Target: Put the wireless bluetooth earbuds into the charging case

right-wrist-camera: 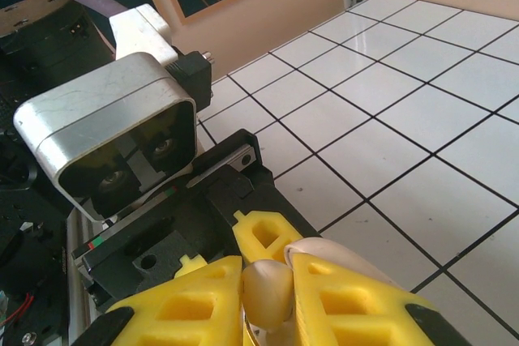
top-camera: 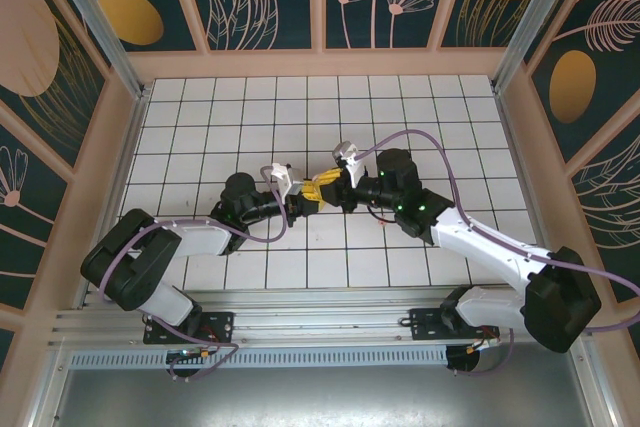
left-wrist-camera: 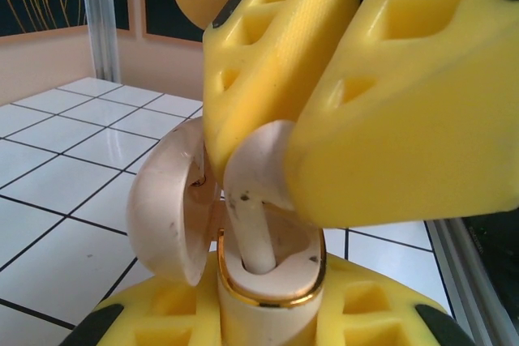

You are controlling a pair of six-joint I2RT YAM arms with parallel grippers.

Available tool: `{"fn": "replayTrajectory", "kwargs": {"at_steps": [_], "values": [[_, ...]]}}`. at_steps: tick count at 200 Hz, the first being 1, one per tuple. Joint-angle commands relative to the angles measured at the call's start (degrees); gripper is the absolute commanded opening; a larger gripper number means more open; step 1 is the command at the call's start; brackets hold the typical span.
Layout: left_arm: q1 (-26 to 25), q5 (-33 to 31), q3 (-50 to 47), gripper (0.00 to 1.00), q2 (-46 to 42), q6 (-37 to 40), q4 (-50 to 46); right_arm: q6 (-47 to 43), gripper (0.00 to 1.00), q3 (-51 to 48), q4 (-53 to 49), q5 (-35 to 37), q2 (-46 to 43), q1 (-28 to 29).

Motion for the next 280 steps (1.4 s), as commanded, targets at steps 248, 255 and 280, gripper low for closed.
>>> {"fn": "replayTrajectory", "kwargs": {"at_steps": [248, 255, 280], "values": [[-0.4, -0.1, 1.7, 0.19, -3.0, 2.3, 0.9, 4.0, 0.45, 2.5, -2.0, -0.2, -7.9, 0.4], [-0.3, -0.2, 1.7, 0.19, -3.1, 2.3, 0.9, 4.1, 0.45, 2.6, -2.2, -0.2, -8.2, 0.4], [-0.3, -0.2, 1.7, 0.19, -3.0, 2.5, 0.7, 4.6, 0.45, 2.2, -2.6, 0.4, -9.7, 0.4]]}}
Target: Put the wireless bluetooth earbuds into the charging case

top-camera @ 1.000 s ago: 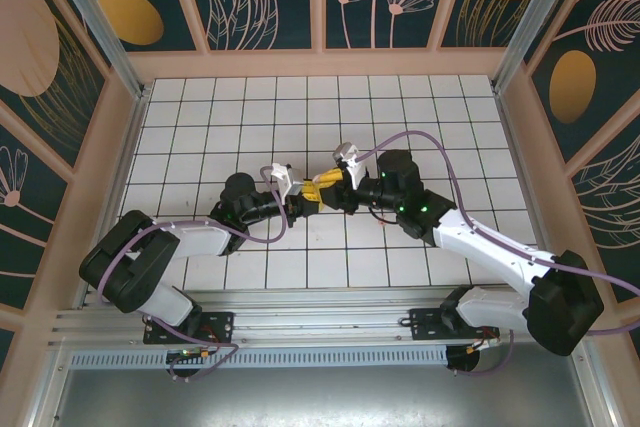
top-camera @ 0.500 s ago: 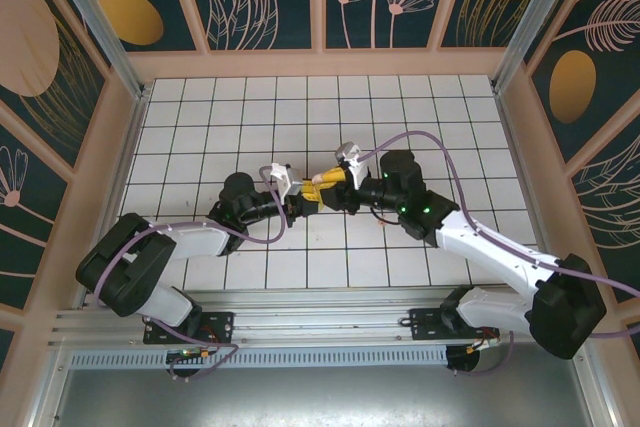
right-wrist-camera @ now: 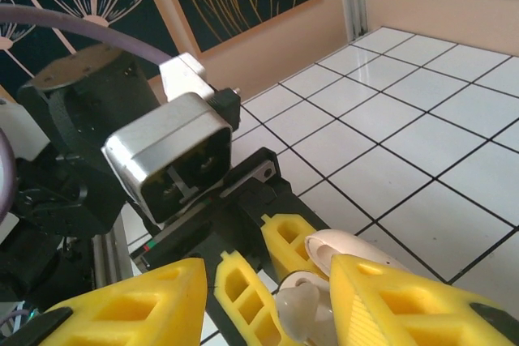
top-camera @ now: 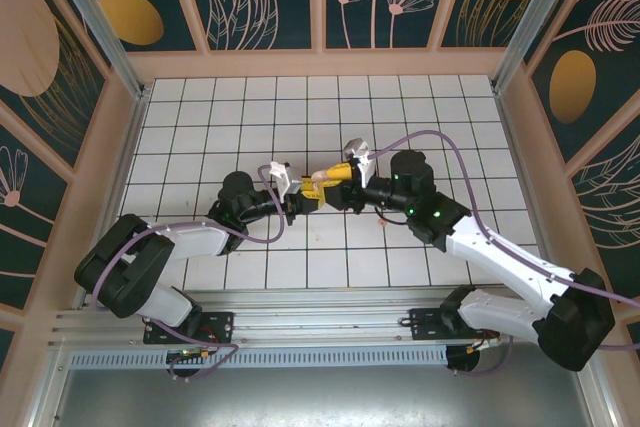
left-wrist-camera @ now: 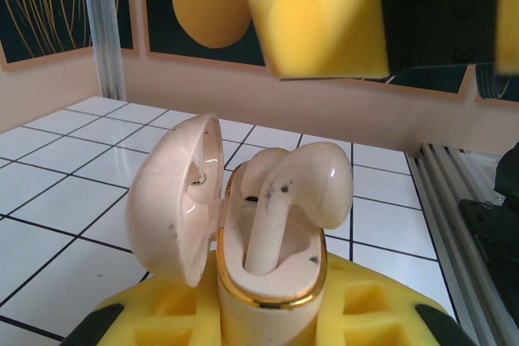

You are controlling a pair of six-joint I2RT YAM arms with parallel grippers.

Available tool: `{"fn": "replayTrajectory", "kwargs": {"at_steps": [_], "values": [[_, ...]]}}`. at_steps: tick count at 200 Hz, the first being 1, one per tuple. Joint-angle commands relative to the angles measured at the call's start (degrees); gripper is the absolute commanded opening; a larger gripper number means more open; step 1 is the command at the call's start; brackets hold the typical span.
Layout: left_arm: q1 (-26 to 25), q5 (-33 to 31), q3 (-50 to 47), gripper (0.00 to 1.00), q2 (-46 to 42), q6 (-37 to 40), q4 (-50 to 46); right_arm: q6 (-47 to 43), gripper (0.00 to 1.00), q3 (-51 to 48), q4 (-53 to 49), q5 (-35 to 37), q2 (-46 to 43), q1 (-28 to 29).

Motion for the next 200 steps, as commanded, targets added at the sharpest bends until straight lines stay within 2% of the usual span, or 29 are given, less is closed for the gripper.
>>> {"fn": "replayTrajectory", "kwargs": {"at_steps": [1, 46, 93, 200], "values": [[-0.2, 0.3, 1.3, 0.19, -0.7, 1.1, 2.2, 1.5, 0.44, 1.8, 0.2, 0.0, -2.3, 0.2], [-0.2, 0.4, 1.5, 0.19, -0.5, 1.3, 1.6, 4.0, 0.34, -0.9, -0.6, 0.7, -4.4, -0.6], [-0.2, 0.6, 1.9, 0.19, -0.3, 1.1, 1.6, 5.1, 0.26, -1.3, -0.9, -0.8, -2.5, -1.2], [-0.2, 0.6, 2.4, 0.19, -0.6, 1.2, 1.1, 4.8, 0.2, -0.7, -0.7, -2.4, 2.0, -1.7]]}}
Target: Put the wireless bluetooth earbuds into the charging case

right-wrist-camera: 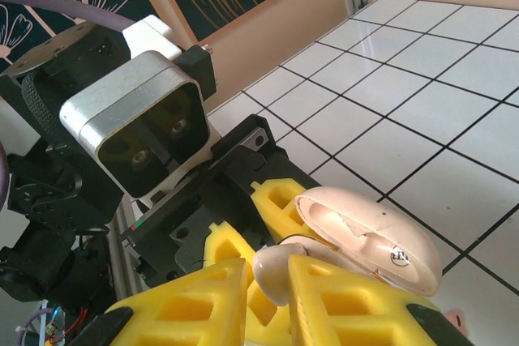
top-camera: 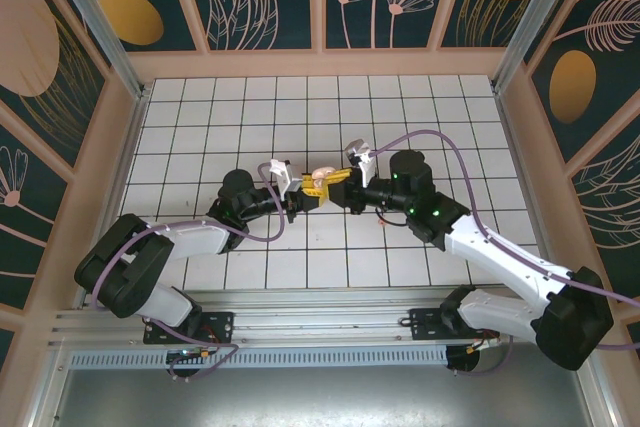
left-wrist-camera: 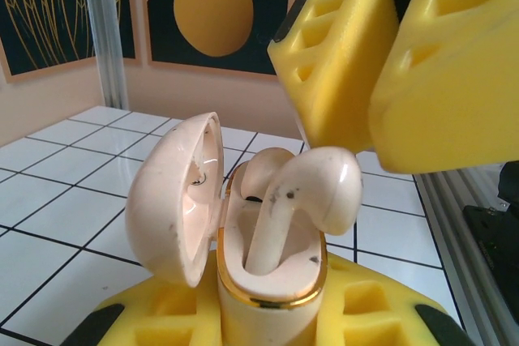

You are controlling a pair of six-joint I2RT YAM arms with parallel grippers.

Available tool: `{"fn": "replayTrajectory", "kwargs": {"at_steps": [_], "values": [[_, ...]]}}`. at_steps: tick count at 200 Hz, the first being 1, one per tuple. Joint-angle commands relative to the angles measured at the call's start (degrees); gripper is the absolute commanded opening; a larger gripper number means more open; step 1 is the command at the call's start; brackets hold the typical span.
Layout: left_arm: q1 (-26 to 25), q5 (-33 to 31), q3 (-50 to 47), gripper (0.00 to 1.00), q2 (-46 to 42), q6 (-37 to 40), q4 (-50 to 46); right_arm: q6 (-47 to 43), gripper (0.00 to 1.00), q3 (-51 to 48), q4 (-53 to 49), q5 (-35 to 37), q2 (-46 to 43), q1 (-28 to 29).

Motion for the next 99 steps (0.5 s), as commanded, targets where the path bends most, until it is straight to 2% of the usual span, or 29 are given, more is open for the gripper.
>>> {"fn": "replayTrajectory", "kwargs": {"at_steps": [1, 99], "values": [[-0.2, 0.7, 1.3, 0.19, -0.6, 1.1, 1.2, 0.7, 0.2, 0.0, 0.3, -0.8, 0.8, -0.5], [-0.2, 0.6, 1.1, 0.19, -1.5, 1.7, 0.0, 0.3, 0.19, 2.8, -1.8, 2.1, 3.8, -0.6]]}}
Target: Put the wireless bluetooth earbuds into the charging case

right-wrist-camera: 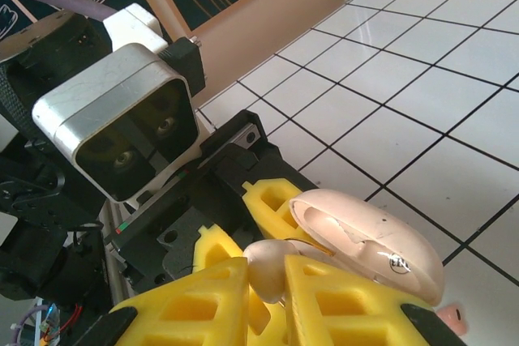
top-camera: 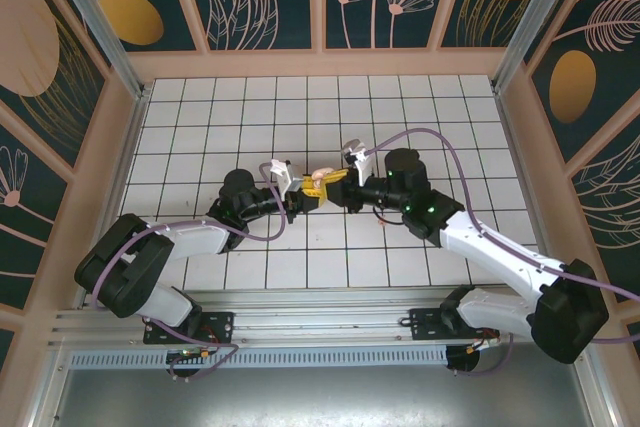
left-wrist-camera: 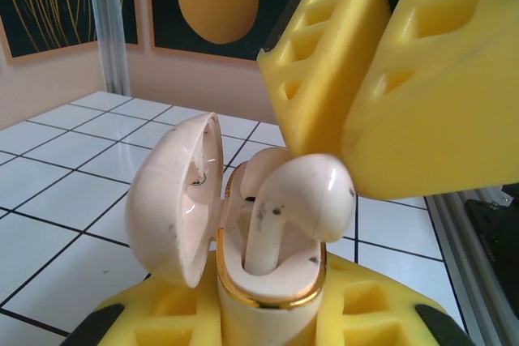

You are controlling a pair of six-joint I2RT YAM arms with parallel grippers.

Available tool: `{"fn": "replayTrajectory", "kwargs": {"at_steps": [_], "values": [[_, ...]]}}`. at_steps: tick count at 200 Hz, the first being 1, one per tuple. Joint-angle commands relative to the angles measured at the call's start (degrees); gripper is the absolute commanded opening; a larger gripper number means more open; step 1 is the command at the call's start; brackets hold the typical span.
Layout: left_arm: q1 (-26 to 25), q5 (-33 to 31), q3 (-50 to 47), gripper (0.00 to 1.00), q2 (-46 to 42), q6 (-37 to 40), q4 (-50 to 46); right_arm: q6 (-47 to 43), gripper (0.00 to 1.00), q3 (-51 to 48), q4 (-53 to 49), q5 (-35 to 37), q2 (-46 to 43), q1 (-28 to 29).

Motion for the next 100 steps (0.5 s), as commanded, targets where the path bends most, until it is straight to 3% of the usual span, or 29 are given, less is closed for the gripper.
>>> {"fn": "replayTrajectory", "kwargs": {"at_steps": [1, 100], "values": [[-0.3, 1.0, 1.2, 0.19, -1.5, 1.7, 1.9, 0.3, 0.19, 2.1, -1.9, 2.2, 1.2, -0.4], [-0.3, 1.5, 1.3, 0.19, -2.6, 2.8, 0.3, 0.2, 0.18, 4.5, -5.0, 4.9, 3.9, -0.4]]}}
